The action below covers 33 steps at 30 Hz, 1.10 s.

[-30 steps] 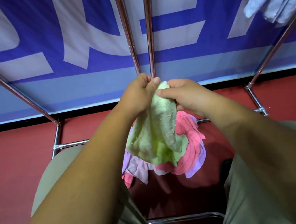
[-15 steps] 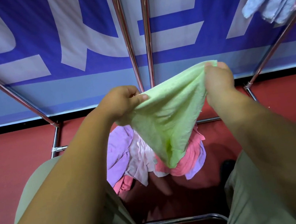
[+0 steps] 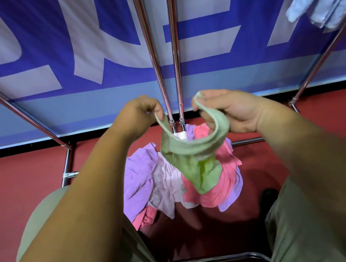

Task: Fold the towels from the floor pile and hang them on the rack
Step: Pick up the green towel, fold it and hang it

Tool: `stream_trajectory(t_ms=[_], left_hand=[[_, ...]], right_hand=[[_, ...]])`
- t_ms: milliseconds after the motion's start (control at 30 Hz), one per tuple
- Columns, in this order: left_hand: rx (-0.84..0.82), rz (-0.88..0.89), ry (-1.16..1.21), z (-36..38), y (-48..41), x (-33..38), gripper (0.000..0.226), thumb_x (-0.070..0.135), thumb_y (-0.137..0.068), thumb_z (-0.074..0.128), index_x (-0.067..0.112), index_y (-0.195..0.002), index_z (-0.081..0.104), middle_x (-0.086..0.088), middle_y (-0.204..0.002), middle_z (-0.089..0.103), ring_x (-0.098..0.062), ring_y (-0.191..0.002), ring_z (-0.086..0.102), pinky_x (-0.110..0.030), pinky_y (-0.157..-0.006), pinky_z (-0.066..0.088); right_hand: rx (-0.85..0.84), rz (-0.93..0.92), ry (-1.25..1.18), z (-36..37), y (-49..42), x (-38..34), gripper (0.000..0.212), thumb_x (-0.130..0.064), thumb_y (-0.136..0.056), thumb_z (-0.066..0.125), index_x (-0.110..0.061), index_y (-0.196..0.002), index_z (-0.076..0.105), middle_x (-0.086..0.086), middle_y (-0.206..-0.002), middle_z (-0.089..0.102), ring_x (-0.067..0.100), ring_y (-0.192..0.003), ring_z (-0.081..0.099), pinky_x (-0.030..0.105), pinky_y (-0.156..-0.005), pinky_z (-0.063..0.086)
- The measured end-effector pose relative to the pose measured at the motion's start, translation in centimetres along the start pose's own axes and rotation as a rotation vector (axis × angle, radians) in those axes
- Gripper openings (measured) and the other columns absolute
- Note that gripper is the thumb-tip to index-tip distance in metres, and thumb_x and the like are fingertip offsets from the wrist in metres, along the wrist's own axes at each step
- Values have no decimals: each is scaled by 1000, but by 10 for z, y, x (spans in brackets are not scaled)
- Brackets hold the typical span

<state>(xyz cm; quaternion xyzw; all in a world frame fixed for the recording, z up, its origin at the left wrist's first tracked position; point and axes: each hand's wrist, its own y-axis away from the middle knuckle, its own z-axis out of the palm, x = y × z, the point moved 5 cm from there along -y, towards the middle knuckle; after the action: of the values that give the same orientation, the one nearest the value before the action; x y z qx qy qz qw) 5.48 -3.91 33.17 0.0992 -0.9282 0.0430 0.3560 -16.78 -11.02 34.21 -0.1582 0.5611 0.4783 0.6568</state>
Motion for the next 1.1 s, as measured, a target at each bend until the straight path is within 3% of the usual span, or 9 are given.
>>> stream_trajectory(t_ms=[133,233,367,567,733,833,900,967,1100], left_hand=[[3,144,166,8,-3,22,34,4,-85,83,30,-70,70,0,-98,58,-8,-87,58,-17,-83,44],[-22,134,272,15,-3,29,31,-3,-87,78,24,-73,72,8,-92,50,-1,-75,51,-13,-76,41],[-41,96,382,21,-5,29,36,-10,-85,73,23,-72,73,14,-82,51,-7,-70,49,-21,-68,42],[-73,70,398,24,-5,30,24,-6,-88,75,17,-81,77,7,-85,60,-10,-68,50,-21,-68,45],[-233,-41,261,36,-1,26,29,1,-88,63,23,-90,81,-1,-102,77,-19,-94,72,-31,-89,56],[-435,-175,151,50,6,24,21,23,-86,62,15,-88,80,1,-98,79,-19,-99,73,-38,-98,56],[-522,-199,21,57,9,18,37,51,-86,65,19,-94,81,7,-98,80,-19,-102,74,-40,-99,57],[-468,-201,-137,56,7,9,40,59,-89,72,21,-98,80,5,-96,78,-22,-97,74,-38,-90,58],[-244,-225,-194,42,-4,3,32,44,-94,76,13,-91,76,-6,-87,72,-21,-78,60,-33,-71,47]], right_hand=[[36,-29,-48,4,-13,15,12,-17,-106,58,-12,-99,66,10,-92,71,15,-77,69,31,-74,60],[0,-28,-27,7,-19,23,13,-17,-103,62,-15,-96,73,12,-102,73,25,-98,69,45,-102,52],[15,-32,-51,7,-22,26,21,-16,-106,60,-16,-95,78,17,-104,71,31,-104,65,59,-117,39],[140,-123,-9,-3,-29,21,14,-15,-102,65,-4,-108,72,26,-111,71,37,-107,66,61,-112,46],[302,-180,80,-17,-32,18,11,-18,-100,69,-8,-100,75,20,-99,76,30,-92,72,61,-101,54],[398,-206,136,-25,-32,17,15,-27,-91,77,-13,-96,79,17,-94,76,29,-86,70,63,-93,56],[459,-219,148,-29,-31,15,18,-28,-88,79,-13,-99,81,18,-94,77,29,-84,70,65,-91,56],[508,-246,145,-34,-29,13,18,-26,-88,79,-13,-101,82,17,-94,77,26,-83,71,54,-84,59],[592,-330,187,-37,-22,4,11,-15,-94,76,-10,-102,81,10,-96,79,11,-79,70,26,-71,56]])
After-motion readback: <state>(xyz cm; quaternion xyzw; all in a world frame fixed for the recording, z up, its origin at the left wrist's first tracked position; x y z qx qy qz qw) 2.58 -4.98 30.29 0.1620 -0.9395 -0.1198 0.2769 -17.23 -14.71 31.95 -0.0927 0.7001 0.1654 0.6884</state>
